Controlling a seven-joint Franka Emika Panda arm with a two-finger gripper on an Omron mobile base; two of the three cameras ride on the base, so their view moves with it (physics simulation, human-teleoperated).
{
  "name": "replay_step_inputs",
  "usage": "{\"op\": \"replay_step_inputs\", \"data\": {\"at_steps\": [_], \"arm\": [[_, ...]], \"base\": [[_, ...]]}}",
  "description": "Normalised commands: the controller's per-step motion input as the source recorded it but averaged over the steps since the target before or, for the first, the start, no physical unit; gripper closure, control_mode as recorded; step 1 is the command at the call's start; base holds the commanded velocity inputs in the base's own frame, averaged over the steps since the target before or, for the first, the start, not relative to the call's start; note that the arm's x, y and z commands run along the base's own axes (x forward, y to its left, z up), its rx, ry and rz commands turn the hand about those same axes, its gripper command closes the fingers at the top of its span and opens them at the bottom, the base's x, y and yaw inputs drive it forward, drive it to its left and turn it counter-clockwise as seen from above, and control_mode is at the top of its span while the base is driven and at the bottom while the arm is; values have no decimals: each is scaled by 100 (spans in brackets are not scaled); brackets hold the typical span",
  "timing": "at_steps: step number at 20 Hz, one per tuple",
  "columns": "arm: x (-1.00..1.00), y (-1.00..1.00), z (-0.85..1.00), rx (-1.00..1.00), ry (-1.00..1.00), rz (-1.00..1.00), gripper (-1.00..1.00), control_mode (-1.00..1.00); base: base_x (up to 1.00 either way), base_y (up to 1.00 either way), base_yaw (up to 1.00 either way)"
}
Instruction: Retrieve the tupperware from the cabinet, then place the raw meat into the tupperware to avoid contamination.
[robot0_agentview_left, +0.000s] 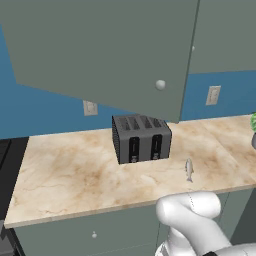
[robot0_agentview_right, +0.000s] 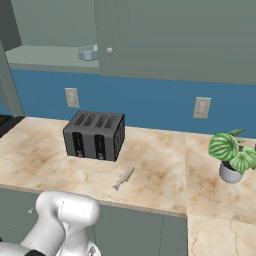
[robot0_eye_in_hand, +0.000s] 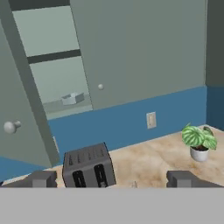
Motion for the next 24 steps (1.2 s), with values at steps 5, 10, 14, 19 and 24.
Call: {"op": "replay_step_inputs", "data": {"at_steps": [5,10,14,19,24], "arm": [[29,-48,-3,8,8,6,-100,-100],[46,-35,-12,4,0,14,-100,-100],[42,-24,-17,0,-1,14,-100,-100],[37,-14,-26,0,-4,15,-100,-100],[40,-3,-31,3,-7,13,-100,-100]], "base": [[0,0,0],[0,0,0],[0,0,0],[0,0,0],[0,0,0]]}}
